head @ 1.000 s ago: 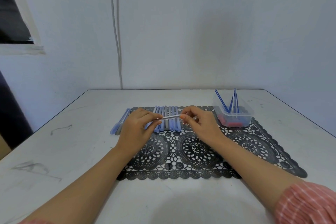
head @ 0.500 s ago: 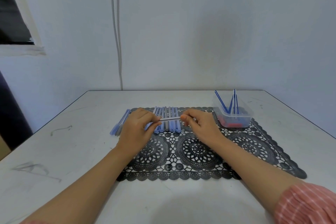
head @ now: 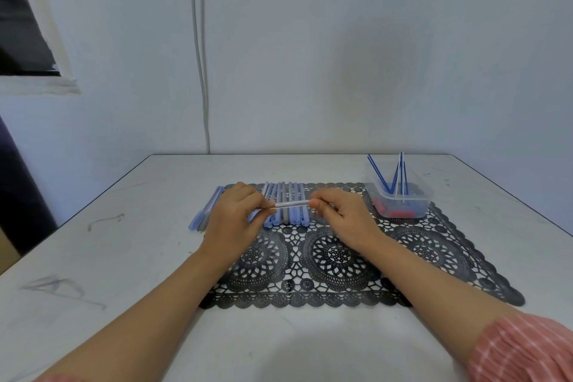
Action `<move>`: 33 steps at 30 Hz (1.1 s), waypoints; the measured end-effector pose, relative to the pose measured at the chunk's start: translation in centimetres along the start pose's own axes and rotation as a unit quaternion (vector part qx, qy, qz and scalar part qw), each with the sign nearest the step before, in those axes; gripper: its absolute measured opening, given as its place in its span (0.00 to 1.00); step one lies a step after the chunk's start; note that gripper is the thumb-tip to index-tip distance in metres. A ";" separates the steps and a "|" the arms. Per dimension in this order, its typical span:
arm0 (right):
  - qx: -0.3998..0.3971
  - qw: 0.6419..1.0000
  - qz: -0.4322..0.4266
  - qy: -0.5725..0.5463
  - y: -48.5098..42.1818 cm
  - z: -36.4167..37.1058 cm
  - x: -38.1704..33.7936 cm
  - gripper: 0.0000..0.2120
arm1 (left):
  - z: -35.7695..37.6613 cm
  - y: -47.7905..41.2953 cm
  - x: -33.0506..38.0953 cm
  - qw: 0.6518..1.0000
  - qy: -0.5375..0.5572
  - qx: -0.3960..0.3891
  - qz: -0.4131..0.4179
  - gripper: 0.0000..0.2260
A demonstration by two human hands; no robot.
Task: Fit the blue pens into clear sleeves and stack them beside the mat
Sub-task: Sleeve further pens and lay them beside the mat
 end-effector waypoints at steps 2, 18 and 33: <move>-0.002 1.000 -0.006 0.010 0.0 0.1 -0.1 0.12 | 0.0 0.0 0.1 1.000 -0.002 0.001 0.004 0.06; 0.032 0.983 -0.096 0.153 0.2 -0.2 -2.0 0.19 | 0.1 -0.2 0.4 0.999 -0.023 -0.006 0.022 0.06; -0.130 0.980 0.091 0.116 0.2 1.8 -0.1 0.15 | 0.6 0.0 0.2 0.997 -0.053 -0.026 0.039 0.07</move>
Point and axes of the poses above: each hand's wrist, its own y-axis away from the middle knuckle, its own z-axis out of the palm, x = y × z, the point moved 7 cm from there along -y, towards the middle knuckle, and after that the axes turned 1 degree about -x, right-handed, at the moved point
